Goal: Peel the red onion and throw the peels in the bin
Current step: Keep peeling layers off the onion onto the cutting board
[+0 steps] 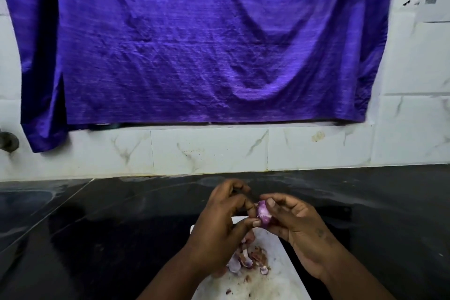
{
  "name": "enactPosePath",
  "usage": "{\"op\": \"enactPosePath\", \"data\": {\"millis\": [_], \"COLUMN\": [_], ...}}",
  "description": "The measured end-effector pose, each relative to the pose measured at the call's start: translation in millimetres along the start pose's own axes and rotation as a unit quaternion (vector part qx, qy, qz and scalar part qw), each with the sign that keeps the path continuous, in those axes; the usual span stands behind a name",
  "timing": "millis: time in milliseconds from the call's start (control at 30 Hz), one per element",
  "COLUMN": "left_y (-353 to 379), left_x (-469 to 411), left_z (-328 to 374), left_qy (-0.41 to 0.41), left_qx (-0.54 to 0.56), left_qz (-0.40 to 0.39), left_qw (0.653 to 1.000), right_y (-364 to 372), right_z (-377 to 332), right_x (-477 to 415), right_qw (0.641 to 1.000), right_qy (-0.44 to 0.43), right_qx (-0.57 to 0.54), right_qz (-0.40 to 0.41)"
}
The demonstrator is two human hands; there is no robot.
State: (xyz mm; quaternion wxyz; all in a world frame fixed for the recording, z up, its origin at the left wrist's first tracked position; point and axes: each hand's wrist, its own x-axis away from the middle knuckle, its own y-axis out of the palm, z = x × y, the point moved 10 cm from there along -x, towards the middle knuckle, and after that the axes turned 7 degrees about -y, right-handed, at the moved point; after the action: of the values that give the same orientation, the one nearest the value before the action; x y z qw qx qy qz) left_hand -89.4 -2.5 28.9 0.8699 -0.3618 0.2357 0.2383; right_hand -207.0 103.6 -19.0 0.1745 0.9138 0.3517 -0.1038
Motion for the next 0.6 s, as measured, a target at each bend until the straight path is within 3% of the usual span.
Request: {"op": "enactPosePath", "data": {"millis": [267,433,600], "left_y": [19,5,1], "left_x": [4,4,2], "left_z": [2,-3,4], "left_qy": [-0.010,-0.041,0.005], "left_qx": [-0.045,-0.050,-0.029], "left_qz": [-0.070,-0.013,0.005], "left_qw": [0.996,0.998,1.000], "right_y": [-27,-15,-2], "right_z": [-3,0,-2], "right_x": [-4,-3,1], "right_qw": [0.990,0.997,1.000], "right_qy": [0.000,0.009,0.010], "right_qx": [-0.073,-0.033,-0.003], "right_qz": [0.117,0.070,0.022]}}
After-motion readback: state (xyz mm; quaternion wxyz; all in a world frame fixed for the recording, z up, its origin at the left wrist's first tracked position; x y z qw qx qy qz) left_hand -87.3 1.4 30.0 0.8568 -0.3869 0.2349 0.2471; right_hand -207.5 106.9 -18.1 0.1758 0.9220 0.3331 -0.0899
